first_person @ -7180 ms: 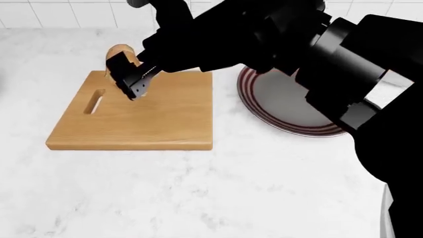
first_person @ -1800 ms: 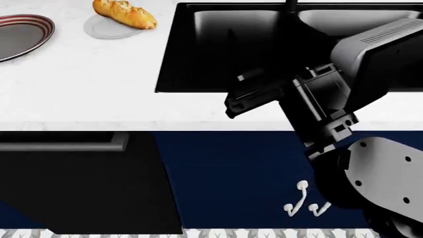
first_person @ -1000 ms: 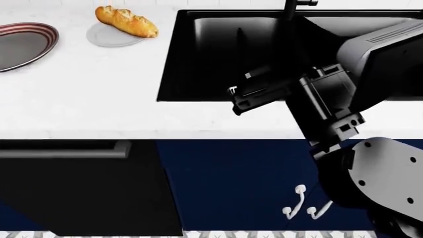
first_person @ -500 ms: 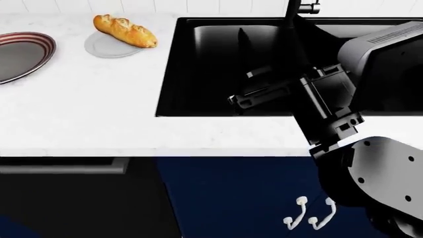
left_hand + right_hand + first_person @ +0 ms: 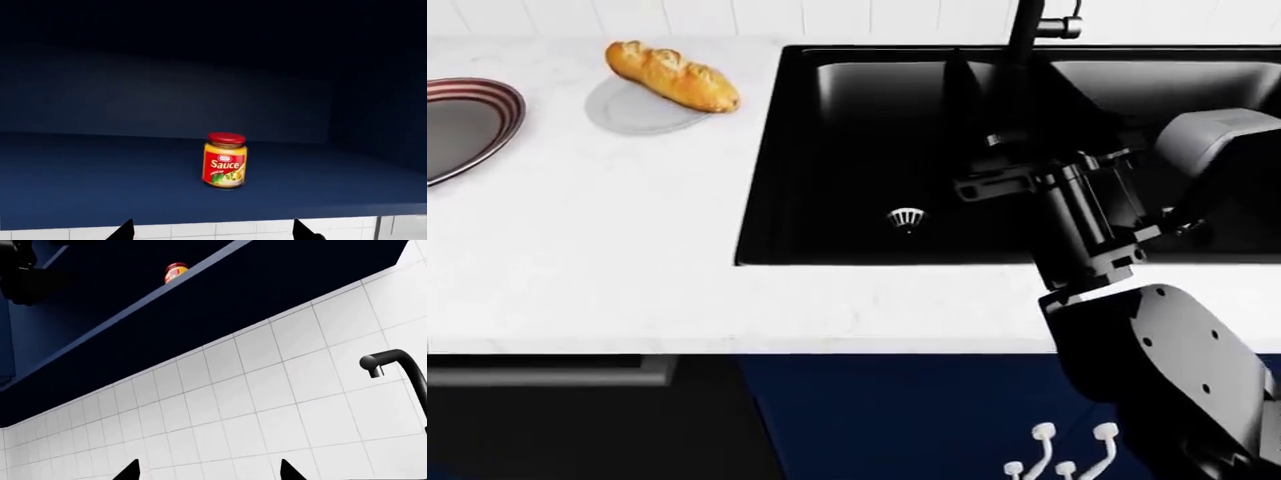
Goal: From the different types of pastries on the counter, select a croissant and place it on the cutting board. Then retrieve a jar of jam from the cabinet and place it alongside the croissant on the cutting board.
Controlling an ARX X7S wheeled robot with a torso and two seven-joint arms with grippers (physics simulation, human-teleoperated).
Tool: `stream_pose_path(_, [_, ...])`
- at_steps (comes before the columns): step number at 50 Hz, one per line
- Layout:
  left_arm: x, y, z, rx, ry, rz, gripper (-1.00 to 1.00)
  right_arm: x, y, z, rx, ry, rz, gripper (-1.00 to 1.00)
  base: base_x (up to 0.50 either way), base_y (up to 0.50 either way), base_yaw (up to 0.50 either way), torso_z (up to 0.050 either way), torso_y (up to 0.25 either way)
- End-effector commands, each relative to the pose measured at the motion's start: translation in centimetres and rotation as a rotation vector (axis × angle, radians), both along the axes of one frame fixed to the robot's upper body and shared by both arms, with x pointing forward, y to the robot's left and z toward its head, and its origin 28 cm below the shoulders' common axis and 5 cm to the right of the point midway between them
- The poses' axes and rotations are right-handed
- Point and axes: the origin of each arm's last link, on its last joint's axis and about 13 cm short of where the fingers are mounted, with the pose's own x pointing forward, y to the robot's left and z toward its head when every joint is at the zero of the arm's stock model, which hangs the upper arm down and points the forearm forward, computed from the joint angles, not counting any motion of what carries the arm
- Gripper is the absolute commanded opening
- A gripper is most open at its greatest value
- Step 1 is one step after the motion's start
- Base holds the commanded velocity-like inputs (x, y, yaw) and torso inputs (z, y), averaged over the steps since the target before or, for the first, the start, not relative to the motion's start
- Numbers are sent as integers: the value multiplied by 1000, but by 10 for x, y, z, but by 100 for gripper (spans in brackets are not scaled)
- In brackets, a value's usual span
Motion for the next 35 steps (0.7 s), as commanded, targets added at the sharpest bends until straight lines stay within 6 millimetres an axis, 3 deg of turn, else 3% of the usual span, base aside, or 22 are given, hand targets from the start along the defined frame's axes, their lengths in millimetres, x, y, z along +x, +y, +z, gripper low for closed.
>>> stream_pose_path(1, [0, 0, 0, -8, 7, -23, 100, -2, -3, -3, 34, -18, 5, 100, 184, 0, 0, 0, 0])
stream_pose_path(18, [0, 0, 0, -8, -7, -15, 100, 1, 1, -1, 17, -35, 13, 100, 214, -92, 0, 0, 0])
stream_pose_path(25, [0, 0, 1, 1, -12, -8, 100, 3, 2, 0, 16, -40, 17, 100, 190, -61, 0, 46, 0])
stream_pose_path(35, [0, 0, 0, -2, -4, 3, 100, -1, 1, -1, -1, -35, 33, 100, 3, -69, 0, 0, 0])
